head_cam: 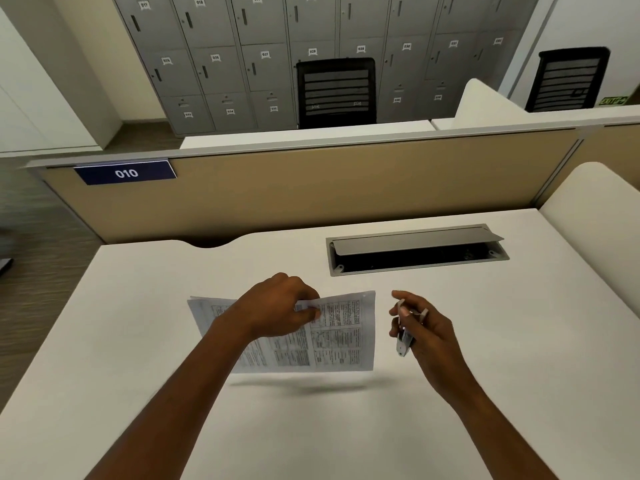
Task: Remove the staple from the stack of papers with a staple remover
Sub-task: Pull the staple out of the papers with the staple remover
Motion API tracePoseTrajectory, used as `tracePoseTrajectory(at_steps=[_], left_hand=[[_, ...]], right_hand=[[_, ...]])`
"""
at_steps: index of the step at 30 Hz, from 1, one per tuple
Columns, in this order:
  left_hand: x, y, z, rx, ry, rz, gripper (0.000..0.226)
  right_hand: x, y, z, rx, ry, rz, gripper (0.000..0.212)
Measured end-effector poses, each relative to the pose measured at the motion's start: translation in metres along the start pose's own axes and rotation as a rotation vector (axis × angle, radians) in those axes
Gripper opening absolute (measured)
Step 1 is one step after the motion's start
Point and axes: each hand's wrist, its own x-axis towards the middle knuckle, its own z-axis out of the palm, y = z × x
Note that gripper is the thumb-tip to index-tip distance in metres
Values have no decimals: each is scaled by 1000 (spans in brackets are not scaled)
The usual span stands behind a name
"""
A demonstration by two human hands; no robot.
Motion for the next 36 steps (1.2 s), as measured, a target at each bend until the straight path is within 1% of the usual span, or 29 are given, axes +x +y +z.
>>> tracePoseTrajectory(at_steps=[3, 7, 11, 13, 16, 18, 22, 24, 28, 32, 36], left_hand=[[-4, 1, -1, 9, -4, 2, 25], [-10, 4, -2, 4, -8, 14, 25], [-15, 6, -4, 10, 0, 21, 24], [-16, 7, -4, 13, -4, 24, 25], [-18, 7, -5, 12, -10, 23, 25], [-19, 7, -5, 9, -10, 26, 25], [-21, 8, -7, 9, -8, 30, 25], [-23, 8, -8, 5, -5, 31, 24], [-26, 7, -9, -6, 0, 37, 24], [-27, 5, -9, -3, 3, 45, 24], [-27, 3, -8, -2, -9, 48, 25]], right_hand=[[-8, 5, 9, -72, -8, -14, 21], [-13, 3, 16, -141, 24, -12, 18], [-19, -2, 17, -139, 32, 13, 19], [-21, -2, 15, -158, 16, 43, 22], [-25, -3, 16, -224, -19, 97, 40], [-27, -4, 19, -264, -41, 67, 41], [-31, -7, 25, -365, -98, -96, 26], [-31, -8, 26, -399, -152, -155, 27], [-28, -10, 32, -367, -197, -145, 26], [-23, -8, 34, -352, -229, -126, 33], [-15, -19, 33, -396, -247, -138, 31]])
